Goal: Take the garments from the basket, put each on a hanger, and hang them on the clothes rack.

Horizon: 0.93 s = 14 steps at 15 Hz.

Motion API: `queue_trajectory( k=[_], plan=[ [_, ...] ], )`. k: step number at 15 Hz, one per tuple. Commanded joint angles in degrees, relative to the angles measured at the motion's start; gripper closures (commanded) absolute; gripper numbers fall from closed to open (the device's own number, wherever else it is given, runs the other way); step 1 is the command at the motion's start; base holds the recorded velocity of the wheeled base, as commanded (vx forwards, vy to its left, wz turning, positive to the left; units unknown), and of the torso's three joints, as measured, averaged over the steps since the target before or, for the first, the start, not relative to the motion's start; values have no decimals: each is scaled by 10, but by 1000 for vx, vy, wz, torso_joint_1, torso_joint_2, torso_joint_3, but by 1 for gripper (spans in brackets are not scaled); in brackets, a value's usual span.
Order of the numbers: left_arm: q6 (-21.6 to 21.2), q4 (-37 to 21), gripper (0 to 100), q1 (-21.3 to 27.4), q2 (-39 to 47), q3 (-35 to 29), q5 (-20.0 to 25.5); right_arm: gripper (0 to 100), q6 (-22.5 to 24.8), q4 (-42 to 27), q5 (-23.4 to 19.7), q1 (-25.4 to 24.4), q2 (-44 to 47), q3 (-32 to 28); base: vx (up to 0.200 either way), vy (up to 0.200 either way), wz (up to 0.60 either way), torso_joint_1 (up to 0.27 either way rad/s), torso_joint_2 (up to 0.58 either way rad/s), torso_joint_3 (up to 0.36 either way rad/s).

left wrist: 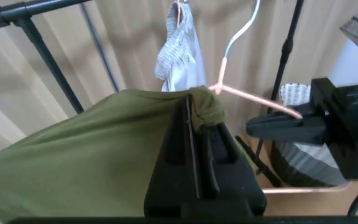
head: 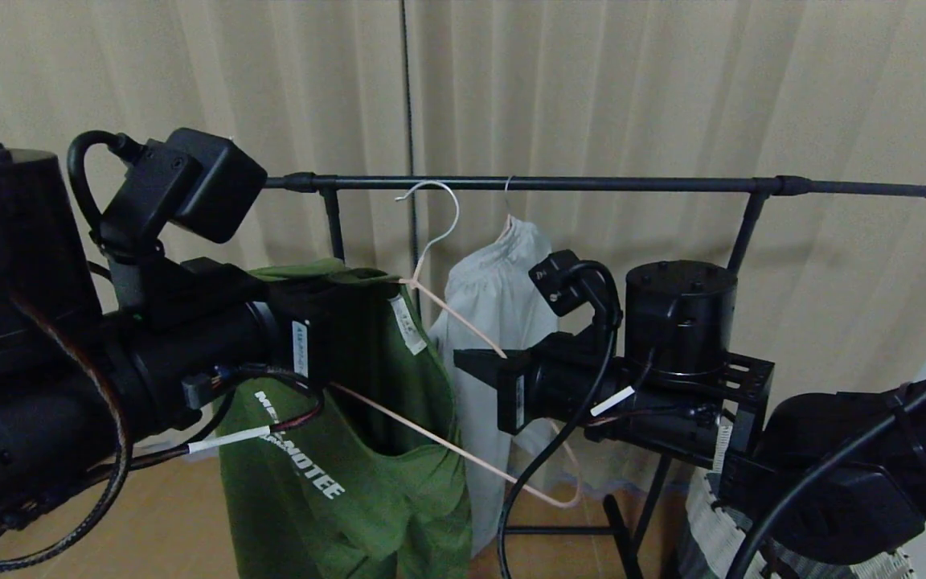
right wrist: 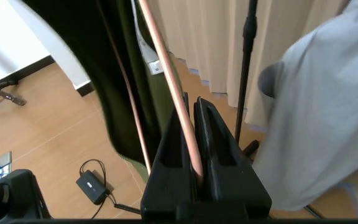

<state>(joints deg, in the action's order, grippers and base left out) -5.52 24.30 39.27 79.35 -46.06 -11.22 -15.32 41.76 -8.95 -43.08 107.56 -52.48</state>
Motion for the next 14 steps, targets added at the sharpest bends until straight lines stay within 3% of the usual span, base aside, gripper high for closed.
queue_trajectory(
  k=[1, 3, 9, 10, 14],
  plan=[
    [-1, 9, 100, 14, -1, 16, 20, 100, 0, 0, 0, 0, -2, -3, 0, 0, 0, 0, 0, 0],
    [-2, 17, 100, 21, -3, 28, 53, 100, 0, 0, 0, 0, -3, -3, 0, 0, 0, 0, 0, 0],
    [-17, 17, 100, 10, -18, 79, 55, 100, 3, -6, 2, 11, -37, 2, 0, 0, 0, 0, 0, 0],
    [-17, 17, 0, 10, -17, 79, 55, 100, 4, -6, 2, 11, -39, 3, 0, 0, 0, 0, 0, 0],
    [-19, 20, 0, 10, -20, 76, 58, 100, 17, -4, 2, 11, -56, 17, 0, 0, 0, 0, 0, 0]
  ],
)
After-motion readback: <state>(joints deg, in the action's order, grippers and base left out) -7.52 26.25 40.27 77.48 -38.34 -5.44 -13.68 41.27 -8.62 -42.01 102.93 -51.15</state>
